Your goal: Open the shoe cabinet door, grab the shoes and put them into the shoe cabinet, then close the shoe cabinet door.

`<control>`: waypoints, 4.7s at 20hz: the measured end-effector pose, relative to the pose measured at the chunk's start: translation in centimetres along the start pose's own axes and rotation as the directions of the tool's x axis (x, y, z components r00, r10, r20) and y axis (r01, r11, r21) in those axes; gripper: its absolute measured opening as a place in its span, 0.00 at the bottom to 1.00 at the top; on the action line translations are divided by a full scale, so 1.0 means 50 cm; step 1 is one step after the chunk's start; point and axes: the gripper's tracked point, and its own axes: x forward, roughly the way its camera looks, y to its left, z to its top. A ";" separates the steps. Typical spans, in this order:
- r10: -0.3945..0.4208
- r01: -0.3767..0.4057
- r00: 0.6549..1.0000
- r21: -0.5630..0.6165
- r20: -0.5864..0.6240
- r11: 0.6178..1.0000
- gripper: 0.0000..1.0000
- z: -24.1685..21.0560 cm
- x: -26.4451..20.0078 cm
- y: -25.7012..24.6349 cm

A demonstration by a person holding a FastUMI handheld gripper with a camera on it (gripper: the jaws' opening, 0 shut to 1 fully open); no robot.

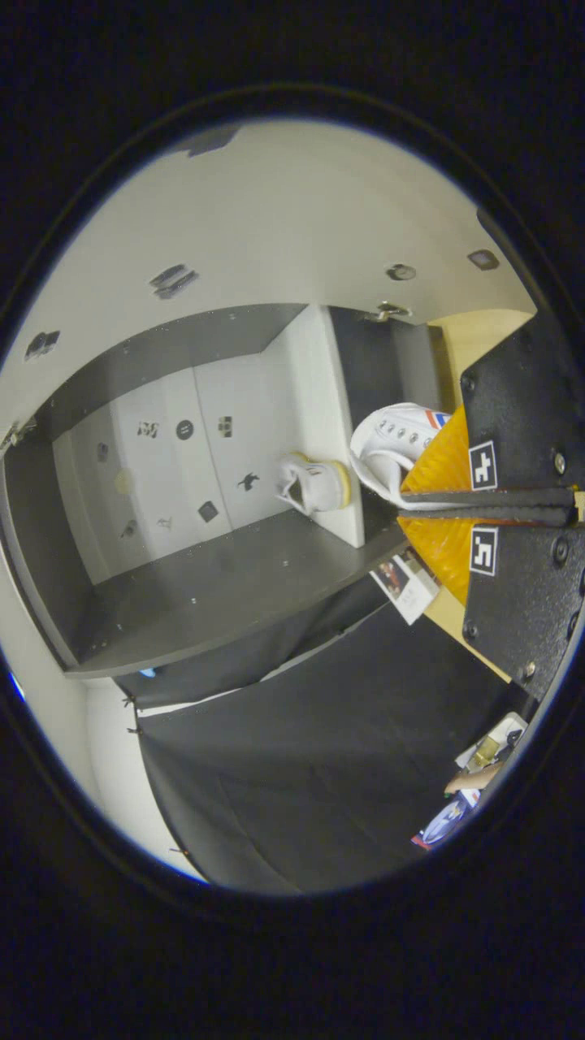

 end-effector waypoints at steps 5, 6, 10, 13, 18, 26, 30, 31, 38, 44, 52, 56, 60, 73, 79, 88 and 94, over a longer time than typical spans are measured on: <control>-0.050 0.056 0.996 -0.075 0.072 0.996 0.04 0.129 0.099 -0.043; -0.067 0.075 0.994 -0.099 0.081 0.992 0.04 0.146 0.122 -0.058; -0.116 0.134 0.986 -0.159 0.119 0.978 0.04 0.214 0.220 -0.117; -0.145 0.172 0.979 -0.197 0.141 0.965 0.04 0.254 0.266 -0.144; -0.180 0.219 0.968 -0.238 0.174 0.946 0.04 0.301 0.334 -0.180; -0.265 0.277 0.961 -0.286 0.079 0.918 0.03 0.208 0.430 -0.248; -0.253 0.259 0.966 -0.278 0.059 0.925 0.04 0.169 0.442 -0.230; -0.259 0.267 0.964 -0.274 0.067 0.924 0.04 0.171 0.446 -0.232; -0.351 0.365 0.931 -0.294 0.102 0.883 0.51 0.185 0.398 -0.229; -0.348 0.372 0.927 -0.220 0.139 0.902 0.61 0.183 0.257 -0.151; -0.279 0.320 0.935 -0.183 0.217 0.929 0.88 0.145 -0.081 0.031; -0.283 0.329 0.926 -0.166 0.250 0.930 1.00 0.099 -0.290 0.083; -0.320 0.351 0.915 -0.093 0.247 0.932 1.00 0.082 -0.475 0.077; -0.460 0.521 0.821 -0.117 0.338 0.845 0.99 0.165 -0.757 -0.171; -0.515 0.567 0.798 -0.101 0.314 0.817 1.00 0.206 -0.728 -0.369; -0.436 0.471 0.873 -0.147 0.216 0.870 1.00 0.199 -0.585 -0.451; -0.470 0.509 0.845 -0.118 0.254 0.853 0.96 0.194 -0.588 -0.437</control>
